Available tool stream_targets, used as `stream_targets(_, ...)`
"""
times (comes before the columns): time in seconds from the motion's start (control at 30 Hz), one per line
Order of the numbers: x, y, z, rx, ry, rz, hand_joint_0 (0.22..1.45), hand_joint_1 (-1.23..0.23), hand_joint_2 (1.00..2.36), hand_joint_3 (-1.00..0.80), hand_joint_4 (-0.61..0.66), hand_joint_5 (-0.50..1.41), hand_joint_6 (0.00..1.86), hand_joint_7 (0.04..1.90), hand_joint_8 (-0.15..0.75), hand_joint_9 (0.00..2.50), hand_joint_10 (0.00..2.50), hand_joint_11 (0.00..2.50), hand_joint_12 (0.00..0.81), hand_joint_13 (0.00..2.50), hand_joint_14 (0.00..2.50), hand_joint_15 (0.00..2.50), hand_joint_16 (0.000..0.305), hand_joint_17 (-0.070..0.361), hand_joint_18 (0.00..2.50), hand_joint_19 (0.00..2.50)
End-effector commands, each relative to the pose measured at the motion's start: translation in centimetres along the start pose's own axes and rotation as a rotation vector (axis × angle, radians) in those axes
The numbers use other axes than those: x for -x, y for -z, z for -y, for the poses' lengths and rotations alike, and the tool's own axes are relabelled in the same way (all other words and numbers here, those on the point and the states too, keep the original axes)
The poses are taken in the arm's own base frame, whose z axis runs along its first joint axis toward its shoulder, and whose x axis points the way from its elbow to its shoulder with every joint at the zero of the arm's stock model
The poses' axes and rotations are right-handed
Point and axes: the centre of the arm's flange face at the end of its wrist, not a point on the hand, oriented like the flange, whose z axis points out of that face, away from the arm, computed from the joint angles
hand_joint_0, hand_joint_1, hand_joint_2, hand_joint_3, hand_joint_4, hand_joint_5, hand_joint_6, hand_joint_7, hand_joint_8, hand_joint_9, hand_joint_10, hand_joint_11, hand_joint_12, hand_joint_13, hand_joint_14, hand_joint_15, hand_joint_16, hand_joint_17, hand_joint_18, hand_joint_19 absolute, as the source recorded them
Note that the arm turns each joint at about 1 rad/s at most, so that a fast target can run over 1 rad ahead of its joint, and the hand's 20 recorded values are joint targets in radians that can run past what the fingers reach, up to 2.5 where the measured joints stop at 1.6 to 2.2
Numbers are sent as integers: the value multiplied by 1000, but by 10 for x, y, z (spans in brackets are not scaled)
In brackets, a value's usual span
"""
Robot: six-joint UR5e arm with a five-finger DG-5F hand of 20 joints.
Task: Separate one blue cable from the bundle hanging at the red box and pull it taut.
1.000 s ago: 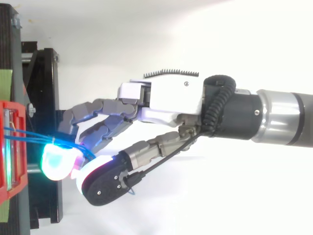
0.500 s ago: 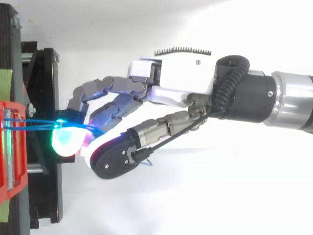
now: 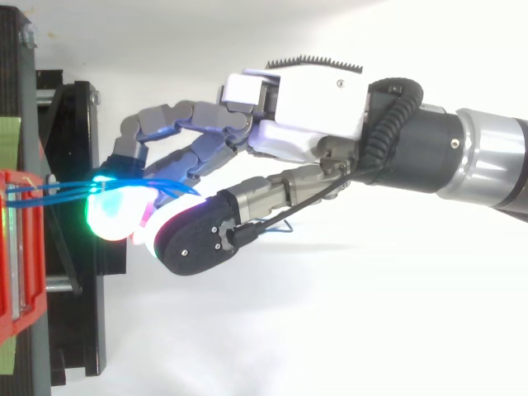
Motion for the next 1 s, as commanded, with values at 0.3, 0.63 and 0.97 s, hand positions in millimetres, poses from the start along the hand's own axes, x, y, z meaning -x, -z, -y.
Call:
stream_targets(0.3, 10, 0, 0, 1, 5, 16, 567, -531, 1008, -400, 148, -136, 502, 1171, 248, 805, 18, 584, 278, 763, 14, 372, 24, 55, 524, 247)
stream_targets(0.63, 5, -1, 9, -3, 56, 12, 564, -539, 1008, -400, 152, -138, 502, 1161, 245, 803, 18, 594, 279, 761, 14, 379, 25, 55, 522, 248)
stream_targets(0.97, 7, -1, 14, -14, 71, 36, 560, -548, 1008, -402, 147, -141, 502, 1150, 245, 795, 15, 597, 283, 756, 14, 375, 25, 57, 521, 248)
